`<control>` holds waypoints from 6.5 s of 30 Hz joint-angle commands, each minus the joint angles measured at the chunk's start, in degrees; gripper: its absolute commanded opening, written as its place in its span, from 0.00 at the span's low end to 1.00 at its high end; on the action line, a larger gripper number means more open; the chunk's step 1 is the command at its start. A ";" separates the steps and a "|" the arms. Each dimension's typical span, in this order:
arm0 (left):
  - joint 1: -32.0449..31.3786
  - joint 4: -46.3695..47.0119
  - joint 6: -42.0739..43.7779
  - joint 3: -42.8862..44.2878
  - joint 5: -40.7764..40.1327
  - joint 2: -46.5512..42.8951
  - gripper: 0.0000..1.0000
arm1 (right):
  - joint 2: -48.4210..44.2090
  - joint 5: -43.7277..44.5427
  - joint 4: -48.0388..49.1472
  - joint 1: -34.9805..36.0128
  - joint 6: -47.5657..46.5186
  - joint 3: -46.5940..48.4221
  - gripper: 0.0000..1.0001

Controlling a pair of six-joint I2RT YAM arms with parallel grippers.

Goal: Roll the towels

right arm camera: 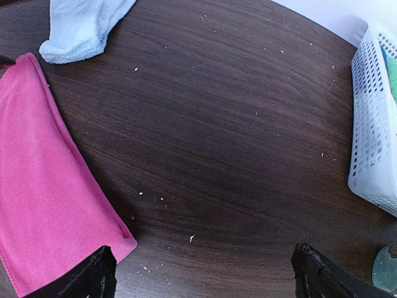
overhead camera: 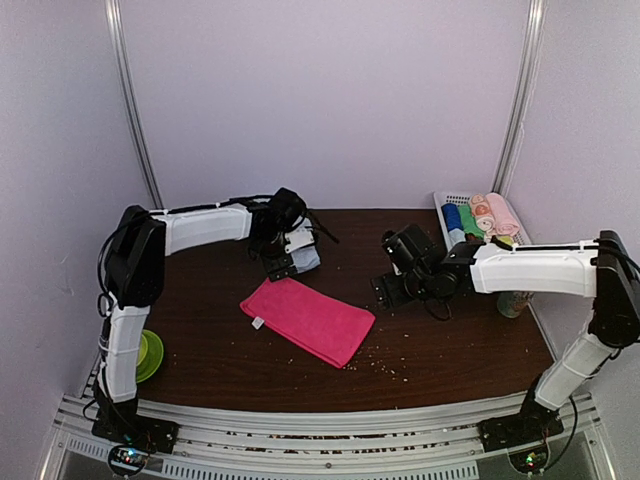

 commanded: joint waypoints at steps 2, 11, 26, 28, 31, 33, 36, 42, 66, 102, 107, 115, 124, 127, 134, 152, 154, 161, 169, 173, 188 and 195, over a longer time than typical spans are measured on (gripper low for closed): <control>1.46 0.94 -0.10 1.82 -1.06 -10.63 0.98 | 4.81 5.37 -3.25 0.24 0.41 4.72 1.00; 3.65 -3.54 -3.61 -21.80 18.23 -25.90 0.98 | 16.95 6.74 -8.29 0.16 -3.22 15.57 0.99; 10.99 -7.33 -1.24 -33.72 42.25 -25.66 0.98 | 24.62 3.07 -11.60 1.53 -6.93 15.54 1.00; 10.97 -7.78 -1.02 -33.04 43.27 -24.27 0.98 | 25.24 2.17 -11.81 2.21 -7.54 15.43 1.00; 10.99 -8.58 -0.70 -32.06 43.83 -22.40 0.98 | 25.95 1.76 -12.59 3.38 -7.97 15.43 0.99; 10.92 -8.98 -0.54 -31.64 44.20 -21.53 0.98 | 26.02 1.58 -13.04 4.08 -7.76 15.28 1.00; 10.98 -9.02 -0.78 -30.77 44.44 -20.02 0.98 | 25.58 1.20 -13.41 5.04 -7.10 14.82 0.99; 10.99 -7.34 -3.24 -27.35 42.84 -17.11 0.98 | 22.82 -0.91 -12.61 8.00 -5.51 12.24 1.00; 4.17 -5.24 -8.32 -7.70 27.85 -3.63 0.98 | 0.09 -0.78 -1.93 11.26 1.60 -7.11 0.99; 16.48 -13.75 3.85 -8.45 55.58 -4.67 0.79 | 19.25 -5.58 -1.86 12.58 -1.77 13.84 1.00; 16.57 -13.95 3.86 -8.58 55.34 -4.11 0.78 | 23.01 -6.13 -2.55 13.05 -1.65 16.25 1.00; 16.85 -9.16 1.02 -11.23 52.67 -6.78 0.79 | 26.72 -6.36 -3.83 13.34 -1.89 18.43 0.99; 16.92 -8.62 0.79 -11.14 50.45 -5.89 0.78 | 28.37 -6.29 -5.04 13.60 -2.09 19.74 0.99; 16.94 -10.13 1.64 -10.96 49.84 -5.47 0.78 | 28.37 -6.20 -5.24 13.63 -2.04 19.91 1.00; 16.88 -17.51 5.72 -8.45 53.13 -3.33 0.75 | 28.31 -5.69 -5.56 13.69 -2.09 19.96 1.00; 16.91 -13.23 4.30 -9.36 48.49 -3.46 0.33 | 28.30 -5.29 -5.39 14.11 -2.00 19.55 0.99; 16.96 -13.54 4.31 -9.29 48.11 -3.52 0.29 | 28.26 -5.18 -5.50 14.12 -2.08 19.65 1.00; 16.91 -12.37 3.87 -10.60 43.98 -3.80 0.17 | 28.25 -4.97 -5.43 14.09 -2.35 19.95 0.99; 16.90 -11.65 2.59 -8.38 41.86 -5.62 0.03 | 29.92 -5.29 -6.03 14.09 -2.79 21.54 0.99; 16.91 -13.49 2.84 -7.39 41.87 -5.64 0.05 | 30.56 -4.98 -6.53 14.05 -2.94 22.03 0.99; 16.92 -20.69 2.41 -0.78 32.36 -4.32 0.47 | 31.87 -4.18 -8.20 14.50 -3.22 23.38 1.00; 16.92 -20.30 5.51 -5.29 36.20 -5.95 0.52 | 31.55 -3.69 -8.46 14.64 -3.27 23.26 1.00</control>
